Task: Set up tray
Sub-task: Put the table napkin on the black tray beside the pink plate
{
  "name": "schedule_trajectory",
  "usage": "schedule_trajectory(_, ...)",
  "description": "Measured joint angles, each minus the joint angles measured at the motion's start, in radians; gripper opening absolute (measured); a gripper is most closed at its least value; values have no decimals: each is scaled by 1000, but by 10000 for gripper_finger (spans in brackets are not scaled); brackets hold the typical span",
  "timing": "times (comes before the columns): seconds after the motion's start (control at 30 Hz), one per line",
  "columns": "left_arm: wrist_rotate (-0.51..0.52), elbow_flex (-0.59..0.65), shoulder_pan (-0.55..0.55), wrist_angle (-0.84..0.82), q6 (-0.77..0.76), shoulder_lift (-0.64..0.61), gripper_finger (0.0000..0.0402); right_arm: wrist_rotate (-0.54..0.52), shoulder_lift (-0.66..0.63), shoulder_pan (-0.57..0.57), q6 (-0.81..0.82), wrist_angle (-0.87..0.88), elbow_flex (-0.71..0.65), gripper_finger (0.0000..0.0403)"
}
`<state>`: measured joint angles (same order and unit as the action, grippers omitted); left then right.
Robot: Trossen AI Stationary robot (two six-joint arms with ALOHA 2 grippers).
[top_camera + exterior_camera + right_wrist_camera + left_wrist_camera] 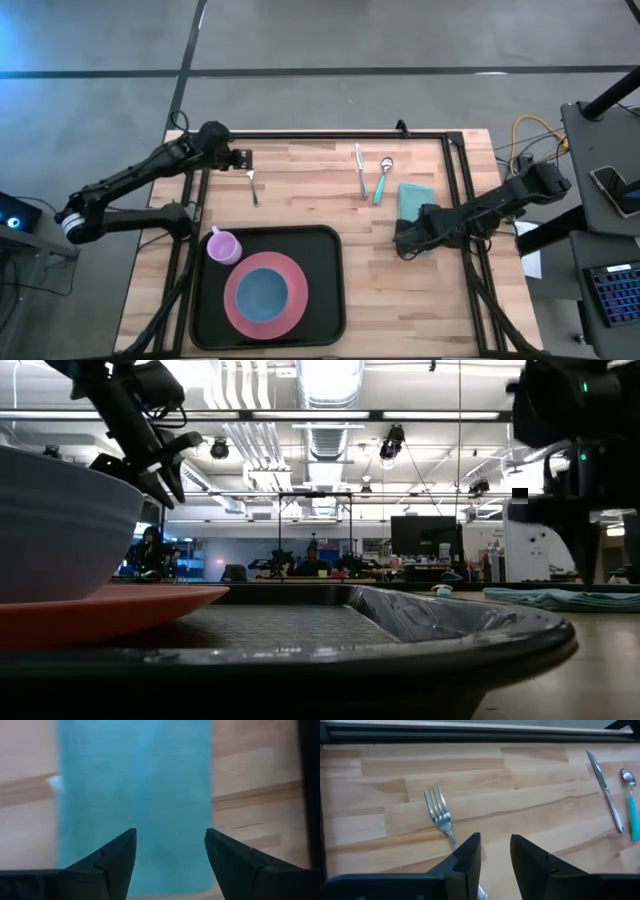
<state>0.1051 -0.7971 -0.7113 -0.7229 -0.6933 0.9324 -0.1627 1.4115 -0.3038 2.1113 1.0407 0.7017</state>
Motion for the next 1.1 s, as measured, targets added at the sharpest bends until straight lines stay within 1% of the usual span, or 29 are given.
schedule_trajectory(0.1,-1,0,0,-7,1,0,86,24,19,-2,8,-1,-32,222)
schedule_trajectory(0.23,-1,0,1,-11,2,5,86,33,14,-8,29,-13,-70,221)
schedule_trajectory(0.47,-2,13,1,-15,12,5,86,-15,-12,-9,33,-172,-173,221)
schedule_trajectory(0.57,-2,20,1,-15,21,5,86,-47,-13,-11,25,-219,-183,218)
schedule_trajectory(0.63,-2,21,1,-15,21,5,86,-69,-15,-11,-1,-225,-182,209)
schedule_trajectory(0.77,-2,26,1,-15,22,5,86,-117,-17,-11,-26,-241,-171,166)
schedule_trajectory(0.9,-2,27,1,-15,22,5,86,-137,-11,-11,-26,-267,-173,99)
schedule_trajectory(1.03,-2,27,1,-14,22,4,86,-164,-11,-11,-79,-317,-175,28)
schedule_trajectory(1.1,-2,27,2,-14,22,4,86,-183,-11,-10,-108,-372,-175,17)
